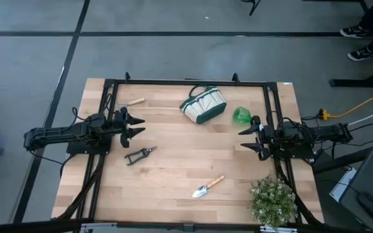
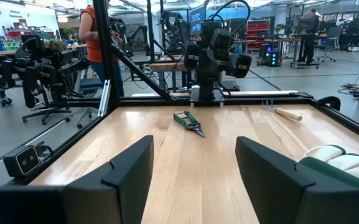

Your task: Pick & Place Garden tools in Gardening bag

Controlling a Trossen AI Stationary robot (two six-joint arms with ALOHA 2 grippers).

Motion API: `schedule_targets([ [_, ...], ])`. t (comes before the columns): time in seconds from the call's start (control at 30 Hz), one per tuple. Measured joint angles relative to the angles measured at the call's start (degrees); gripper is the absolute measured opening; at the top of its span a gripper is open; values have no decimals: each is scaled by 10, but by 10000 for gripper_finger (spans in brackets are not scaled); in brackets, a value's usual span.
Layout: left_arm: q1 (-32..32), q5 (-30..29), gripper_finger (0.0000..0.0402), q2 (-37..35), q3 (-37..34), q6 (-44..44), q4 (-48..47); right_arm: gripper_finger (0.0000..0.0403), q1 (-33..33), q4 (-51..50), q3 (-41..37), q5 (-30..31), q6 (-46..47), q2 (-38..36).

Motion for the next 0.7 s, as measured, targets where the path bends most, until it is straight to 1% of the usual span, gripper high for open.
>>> schedule_targets([
  [0.5, 0, 0, 189, 0, 0, 0, 0, 231, 0, 3, 0, 2, 0, 0],
  [0.6, 0, 0, 190, 0, 0, 0, 0, 231, 0, 10, 0, 22, 1, 0],
  [0.7, 0, 0, 191, 0, 0, 0, 0, 231, 0, 16, 0, 64, 4, 0],
])
